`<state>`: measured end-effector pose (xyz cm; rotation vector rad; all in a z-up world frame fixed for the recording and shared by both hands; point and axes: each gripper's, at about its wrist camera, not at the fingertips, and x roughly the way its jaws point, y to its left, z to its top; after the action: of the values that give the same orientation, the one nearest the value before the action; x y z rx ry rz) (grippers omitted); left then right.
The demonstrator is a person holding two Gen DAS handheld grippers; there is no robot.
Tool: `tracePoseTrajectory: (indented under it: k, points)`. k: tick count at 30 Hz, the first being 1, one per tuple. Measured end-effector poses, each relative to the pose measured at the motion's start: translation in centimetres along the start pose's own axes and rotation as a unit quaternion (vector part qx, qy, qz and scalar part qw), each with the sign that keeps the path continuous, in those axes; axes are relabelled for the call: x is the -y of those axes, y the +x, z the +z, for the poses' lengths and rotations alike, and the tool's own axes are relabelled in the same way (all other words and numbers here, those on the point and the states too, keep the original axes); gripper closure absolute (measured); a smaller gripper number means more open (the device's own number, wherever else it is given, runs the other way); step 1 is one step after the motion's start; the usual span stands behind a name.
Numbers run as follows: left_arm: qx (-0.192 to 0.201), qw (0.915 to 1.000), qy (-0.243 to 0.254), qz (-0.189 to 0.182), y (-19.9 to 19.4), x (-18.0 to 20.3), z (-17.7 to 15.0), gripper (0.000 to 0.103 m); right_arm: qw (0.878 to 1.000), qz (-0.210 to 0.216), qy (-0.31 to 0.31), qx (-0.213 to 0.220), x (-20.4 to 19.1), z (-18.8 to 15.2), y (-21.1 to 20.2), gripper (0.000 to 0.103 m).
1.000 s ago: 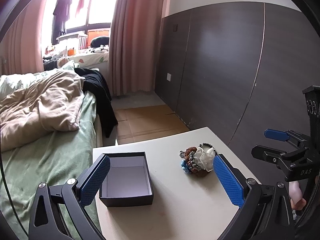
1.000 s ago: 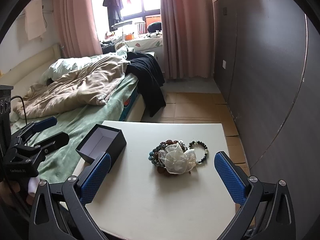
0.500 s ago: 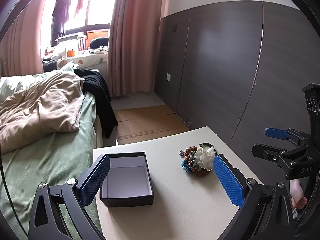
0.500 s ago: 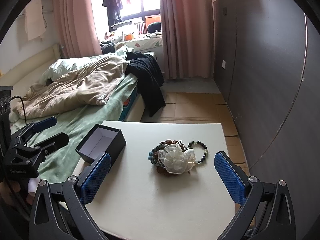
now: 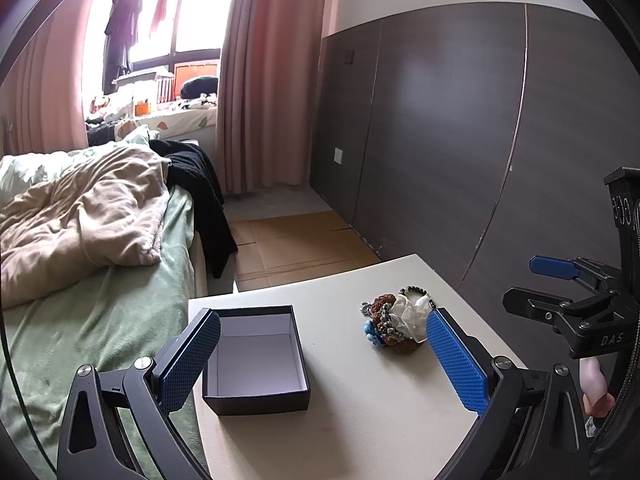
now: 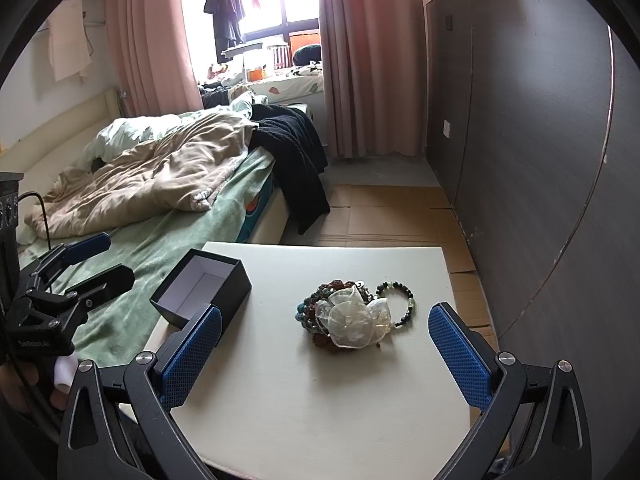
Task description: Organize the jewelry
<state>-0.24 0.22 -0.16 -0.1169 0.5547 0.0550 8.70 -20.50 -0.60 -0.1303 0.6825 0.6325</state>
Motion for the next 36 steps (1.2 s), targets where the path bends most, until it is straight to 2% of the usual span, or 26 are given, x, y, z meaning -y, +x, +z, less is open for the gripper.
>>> tracePoseTrajectory:
  k: [14, 25, 29, 36]
  points:
    - [0.002, 1.0, 0.0, -0.001, -0.1, -0.1, 0.1, 0.0, 1.0, -0.002, -0.003, 0.001, -0.2, 0.1, -0.2, 0.0]
    - [-0.001, 1.0, -0.005, -0.003, 0.6, 0.0, 0.5, 0.0, 1.0, -0.006, 0.012, -0.005, 1.0, 0.3, 0.7, 0.0]
    - [-0.009, 0.9998, -0.019, -0.007, 1.8, -0.1, 0.8, 0.0, 0.999, -0.022, 0.032, -0.016, 1.8, 0.5, 1.5, 0.0]
    - [-0.034, 0.9986, -0.036, -0.016, 4.7, 0.2, 0.8, 0.001, 0.99, -0.05, 0.114, -0.069, 5.8, -0.2, 4.3, 0.0]
